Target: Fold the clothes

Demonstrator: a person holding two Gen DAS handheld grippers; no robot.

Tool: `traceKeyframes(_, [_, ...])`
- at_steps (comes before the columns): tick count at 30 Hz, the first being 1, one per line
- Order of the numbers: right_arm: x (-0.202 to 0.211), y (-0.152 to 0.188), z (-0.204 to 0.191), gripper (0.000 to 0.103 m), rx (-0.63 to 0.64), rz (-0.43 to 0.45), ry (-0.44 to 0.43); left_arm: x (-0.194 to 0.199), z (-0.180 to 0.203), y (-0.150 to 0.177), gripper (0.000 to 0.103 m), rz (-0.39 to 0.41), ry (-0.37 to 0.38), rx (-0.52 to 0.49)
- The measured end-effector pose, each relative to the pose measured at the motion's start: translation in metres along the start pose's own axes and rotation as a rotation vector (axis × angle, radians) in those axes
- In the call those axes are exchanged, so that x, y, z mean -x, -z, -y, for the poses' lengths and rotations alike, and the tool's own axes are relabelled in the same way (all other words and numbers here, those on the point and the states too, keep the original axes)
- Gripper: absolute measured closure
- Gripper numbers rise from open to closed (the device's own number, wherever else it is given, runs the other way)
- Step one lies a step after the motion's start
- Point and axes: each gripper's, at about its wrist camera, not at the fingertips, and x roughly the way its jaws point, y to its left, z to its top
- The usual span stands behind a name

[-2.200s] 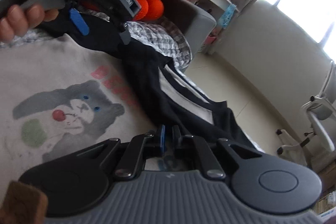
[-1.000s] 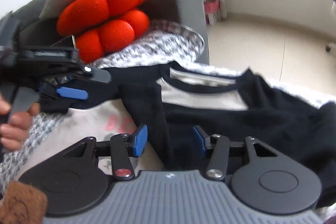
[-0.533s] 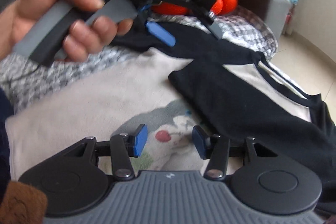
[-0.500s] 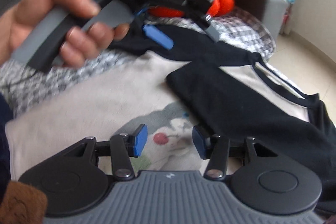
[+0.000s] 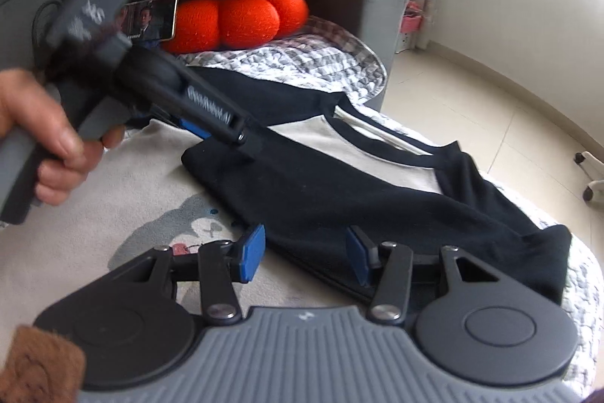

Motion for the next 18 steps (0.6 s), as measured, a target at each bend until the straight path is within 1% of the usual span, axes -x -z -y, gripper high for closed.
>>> traceKeyframes(1, [0.002,0.0,0.001,0.051,-0.004,0.001,0.005,0.001,-0.001,-0.001,0.072,0.006,-0.002,0.0])
traceKeyframes(3, [0.006,0.001,0.003,0.051,-0.01,0.001,0.017,0.004,-0.003,-0.002,0.089,0.02,0.0,0.011])
traceKeyframes(4, [0.008,0.002,0.005,0.051,-0.013,0.001,0.024,0.006,-0.005,-0.003,0.093,0.027,0.001,0.016])
traceKeyframes(5, [0.01,0.002,0.006,0.051,-0.017,0.001,0.03,0.007,-0.006,-0.004,0.098,0.034,0.002,0.021])
traceKeyframes(13, [0.027,0.005,0.023,0.051,-0.073,0.022,0.079,0.019,-0.017,-0.011,0.098,0.088,0.012,0.063])
traceKeyframes(18, [0.028,0.007,0.029,0.051,-0.084,0.014,0.1,0.031,-0.02,-0.015,0.099,0.134,0.001,0.055])
